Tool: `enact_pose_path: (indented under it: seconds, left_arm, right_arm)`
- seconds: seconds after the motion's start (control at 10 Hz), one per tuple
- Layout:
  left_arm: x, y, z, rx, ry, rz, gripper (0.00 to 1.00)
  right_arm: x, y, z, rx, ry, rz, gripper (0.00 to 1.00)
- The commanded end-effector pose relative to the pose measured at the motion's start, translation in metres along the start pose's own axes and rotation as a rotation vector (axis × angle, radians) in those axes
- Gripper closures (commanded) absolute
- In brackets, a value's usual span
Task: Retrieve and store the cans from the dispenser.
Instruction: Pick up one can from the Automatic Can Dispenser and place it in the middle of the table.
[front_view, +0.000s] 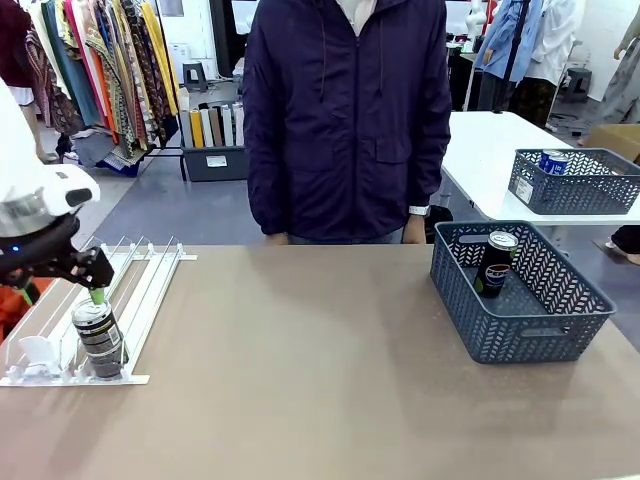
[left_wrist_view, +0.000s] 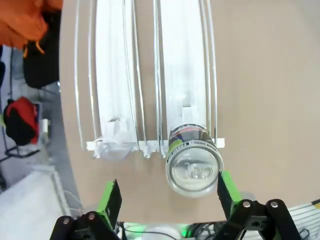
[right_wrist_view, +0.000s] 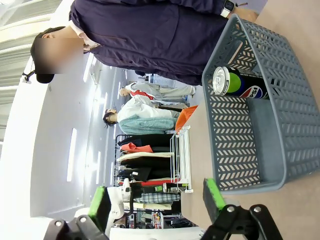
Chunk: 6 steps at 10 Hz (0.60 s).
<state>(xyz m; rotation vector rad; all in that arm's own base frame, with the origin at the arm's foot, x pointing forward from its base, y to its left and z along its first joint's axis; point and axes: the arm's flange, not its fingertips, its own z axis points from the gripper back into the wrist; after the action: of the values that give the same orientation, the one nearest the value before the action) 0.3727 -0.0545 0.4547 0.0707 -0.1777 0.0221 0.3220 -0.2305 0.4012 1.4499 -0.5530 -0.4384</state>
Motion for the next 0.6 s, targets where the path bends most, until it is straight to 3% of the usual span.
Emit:
enact_pose_path:
  seconds: [0.0, 0.3, 0.5]
  left_arm:
    - [0.008, -0.003, -0.023, -0.051, 0.014, 0.043, 0.00]
    - [0.013, -0.006, -0.045, -0.189, 0.024, 0.011, 0.00]
    - [0.016, -0.005, -0.044, -0.175, 0.025, 0.027, 0.00]
  right_arm:
    - [0.000, 0.005, 0.001, 0.004, 0.006, -0.015, 0.00]
    - [0.000, 0.005, 0.001, 0.004, 0.006, -0.015, 0.00]
    - [0.000, 0.005, 0.001, 0.004, 0.006, -0.015, 0.00]
